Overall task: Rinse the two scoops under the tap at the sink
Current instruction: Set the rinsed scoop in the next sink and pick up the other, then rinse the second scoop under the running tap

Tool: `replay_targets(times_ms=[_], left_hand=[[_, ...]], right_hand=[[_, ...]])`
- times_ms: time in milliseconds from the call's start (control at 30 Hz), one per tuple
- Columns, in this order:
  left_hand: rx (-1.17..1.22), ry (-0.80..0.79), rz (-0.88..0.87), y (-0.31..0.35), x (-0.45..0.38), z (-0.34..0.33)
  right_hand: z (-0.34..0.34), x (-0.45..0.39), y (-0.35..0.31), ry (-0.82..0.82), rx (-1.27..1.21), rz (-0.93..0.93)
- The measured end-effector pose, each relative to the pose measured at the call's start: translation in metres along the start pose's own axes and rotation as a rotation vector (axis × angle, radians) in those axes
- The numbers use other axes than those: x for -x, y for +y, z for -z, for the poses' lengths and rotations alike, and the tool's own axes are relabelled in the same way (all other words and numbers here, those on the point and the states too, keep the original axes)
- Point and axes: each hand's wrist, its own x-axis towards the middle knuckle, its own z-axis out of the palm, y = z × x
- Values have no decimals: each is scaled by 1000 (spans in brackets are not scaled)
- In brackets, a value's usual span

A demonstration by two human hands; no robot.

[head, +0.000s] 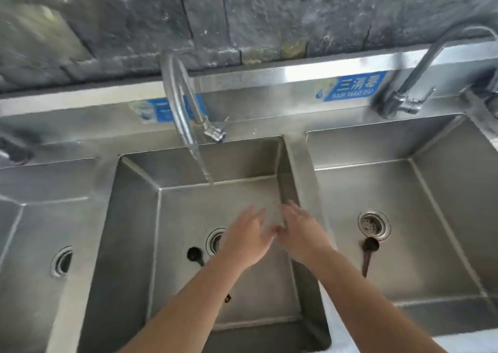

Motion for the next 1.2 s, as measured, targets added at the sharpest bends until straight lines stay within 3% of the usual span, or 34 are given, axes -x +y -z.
replay_targets(times_ms=[200, 400, 500, 667, 833, 933, 1200], left_hand=[[220, -89, 339, -123, 39, -15], [408, -260, 515, -221, 45, -82], [523, -298, 566, -249, 30, -111], [647, -188, 700, -269, -2, -140], [695, -89, 743, -276, -11, -158], [862, -54, 756, -274, -5, -150], [1298, -60, 659, -205, 10, -65]], right_hand=[[-110, -32, -82, -300, 136, 32], [-236, -71, -89, -518, 225, -25], [-284, -85, -83, -523, 234, -21], [-329, -98, -73, -392, 139, -56], [-341, -105, -65, -349, 35, -111], [-329, -101, -61, -349, -89, -111], [-226, -67, -66, -325, -682, -259]])
